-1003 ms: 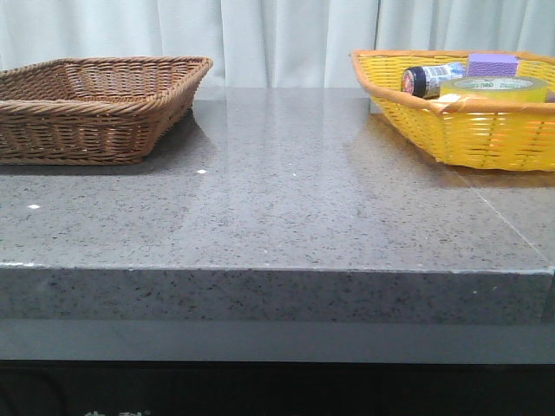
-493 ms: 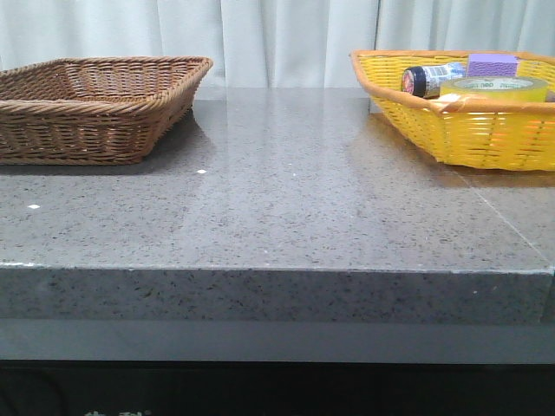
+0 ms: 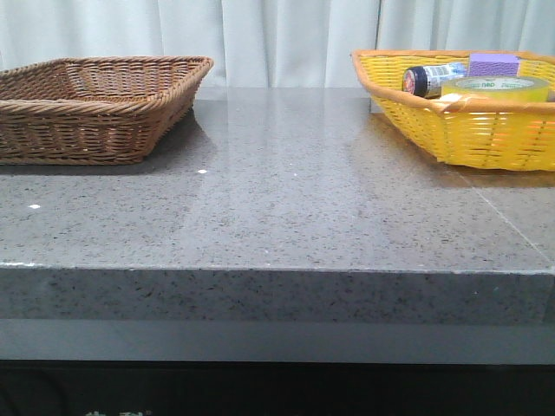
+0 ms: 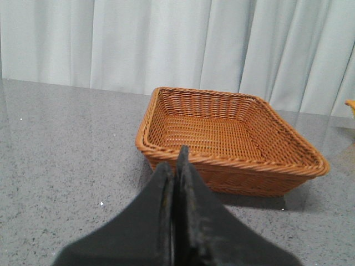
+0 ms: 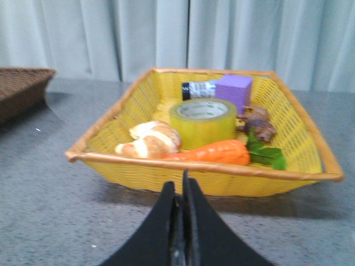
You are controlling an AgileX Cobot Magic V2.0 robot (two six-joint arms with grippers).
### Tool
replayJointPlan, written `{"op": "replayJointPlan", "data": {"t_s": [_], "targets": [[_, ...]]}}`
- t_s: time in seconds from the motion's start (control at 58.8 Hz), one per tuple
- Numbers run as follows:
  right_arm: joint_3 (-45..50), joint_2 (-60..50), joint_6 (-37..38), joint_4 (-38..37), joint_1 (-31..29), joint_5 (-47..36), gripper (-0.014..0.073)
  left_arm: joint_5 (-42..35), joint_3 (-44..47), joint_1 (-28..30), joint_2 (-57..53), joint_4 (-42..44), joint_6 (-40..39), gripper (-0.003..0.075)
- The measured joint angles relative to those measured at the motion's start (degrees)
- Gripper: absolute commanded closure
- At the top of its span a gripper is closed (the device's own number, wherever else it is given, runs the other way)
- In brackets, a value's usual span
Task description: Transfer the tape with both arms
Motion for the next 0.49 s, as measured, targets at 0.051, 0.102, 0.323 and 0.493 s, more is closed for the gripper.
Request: {"op": "replayJointPlan", "data": {"t_s": [0.051, 0.102, 0.323, 0.493], "targets": [[-2.5, 2.9, 0.0, -0.4, -1.5, 1.7, 0.0662, 2.2, -2.4, 0.0, 1.9, 0.0, 0.0, 0.0740], [-5.2, 6.1, 0.3, -0.7, -3.5, 2.9, 0.0662, 4.7, -5.2, 0.0, 4.4, 0.0, 0.0, 0.0740], [-16.3, 17.0, 2.9, -0.8, -11.8, 8.7, 0.0662, 11.9, -17.4, 0.0, 15.1, 0.0, 0.0, 0.0740], [-24.8, 22.4, 3.2, -0.8, -12.5, 19.6, 0.0662, 17.3, -28.1, 0.0, 23.8, 0.0, 0.0, 0.0740]]}}
